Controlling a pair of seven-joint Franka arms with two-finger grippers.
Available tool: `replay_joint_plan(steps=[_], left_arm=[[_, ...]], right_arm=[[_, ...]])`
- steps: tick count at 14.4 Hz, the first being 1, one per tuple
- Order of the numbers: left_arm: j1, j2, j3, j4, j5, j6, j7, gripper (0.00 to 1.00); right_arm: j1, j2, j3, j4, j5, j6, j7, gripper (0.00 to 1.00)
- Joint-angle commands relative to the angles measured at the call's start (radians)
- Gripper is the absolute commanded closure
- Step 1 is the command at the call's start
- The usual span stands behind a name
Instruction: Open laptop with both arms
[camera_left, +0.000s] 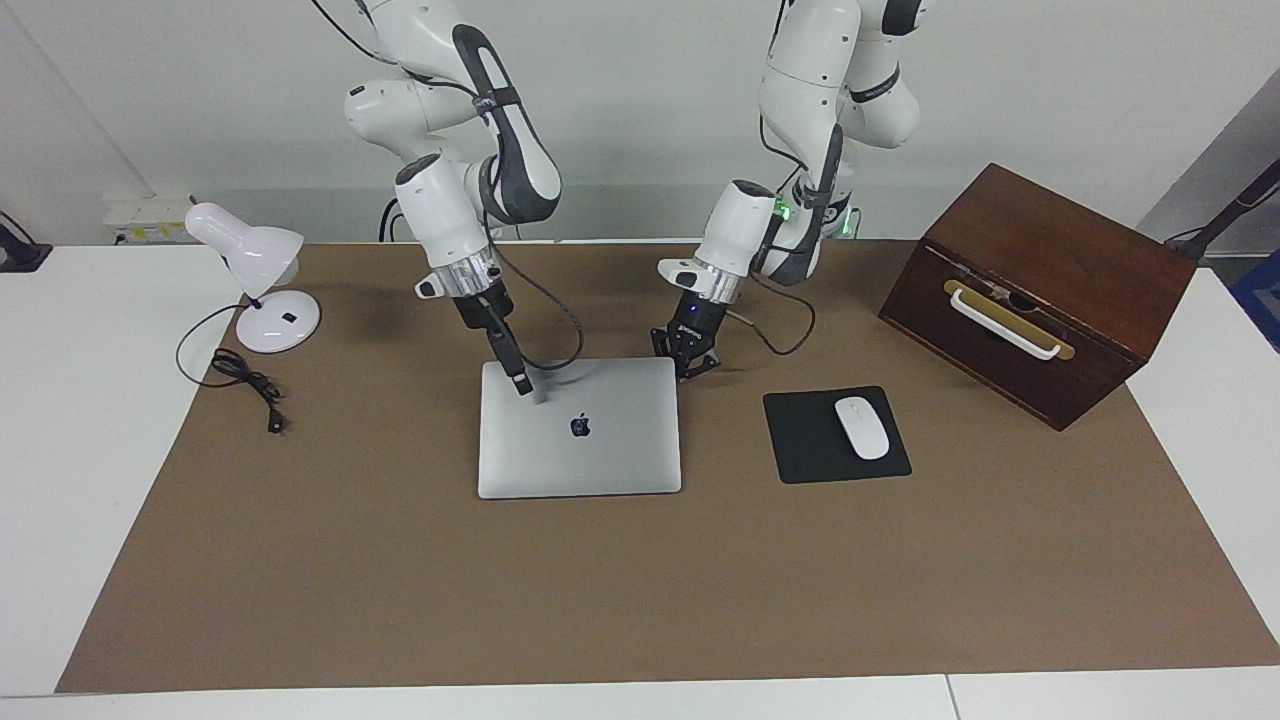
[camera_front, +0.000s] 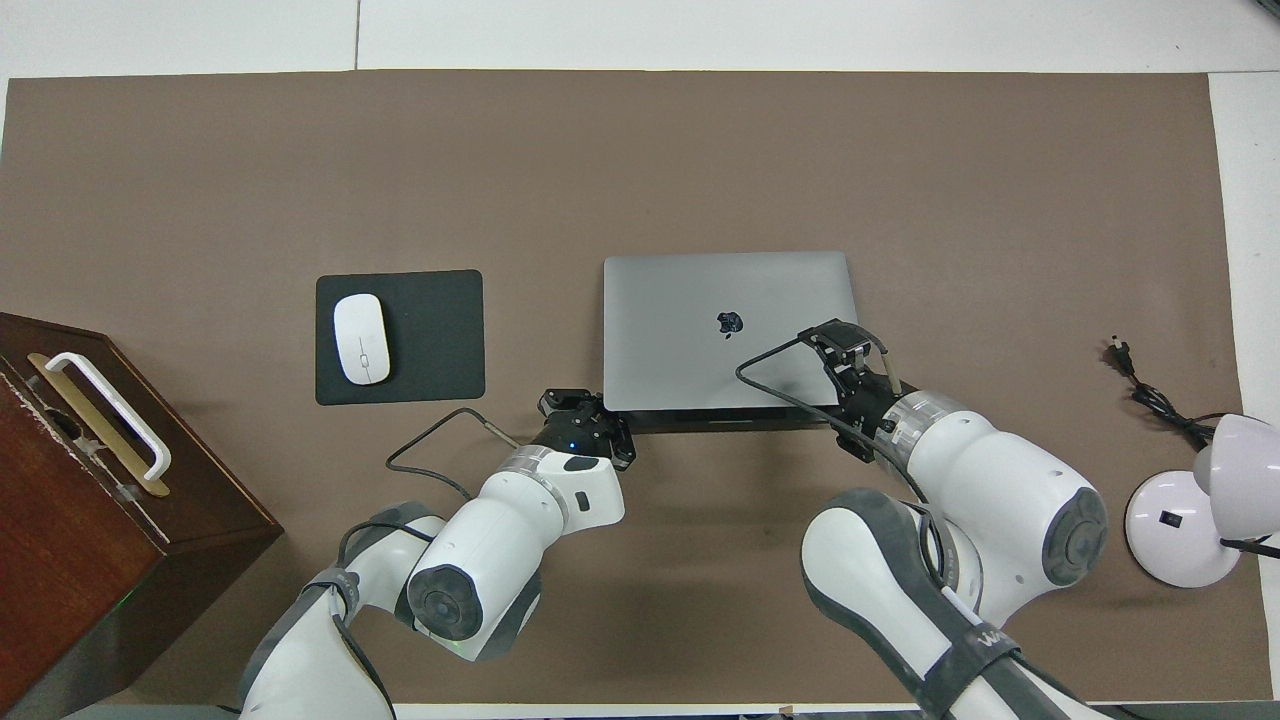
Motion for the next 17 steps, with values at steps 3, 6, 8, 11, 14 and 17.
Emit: replay_joint_plan(steps=[3,6,8,11,14,17], left_arm=[[-0.018,0.004,0.014,-0.009,-0.017,0.017,0.018,1.0],[-0.018,0.006,0.014,-0.009,-0.017,0.017,0.018,1.0],[-0.019,0.007,0.014,-0.009,-0.016,0.017,0.018,1.0],[-0.019,0.007,0.014,-0.007,-0.016,0.017,0.018,1.0],[-0.019,0.007,0.014,-0.007,-0.017,0.017,0.018,1.0],[-0.019,0.007,0.014,-0.007,-0.017,0.017,0.018,1.0]], right_arm=[[0.007,0.043,-0.004,0.064,0.075,0.038,-0.065,0.0],[0.007,0.053,-0.004,0.088,0.092,0.04,-0.067,0.0],[0.007,0.06,-0.004,0.101,0.096,0.04,-0.067,0.0],[0.007,0.075,-0.004,0.128,0.098,0.058,-0.073,0.0],[0.007,0.089,-0.006,0.167,0.098,0.06,-0.073,0.0],[0.006,0.095,-0.02,0.211,0.098,0.058,-0.085,0.0]])
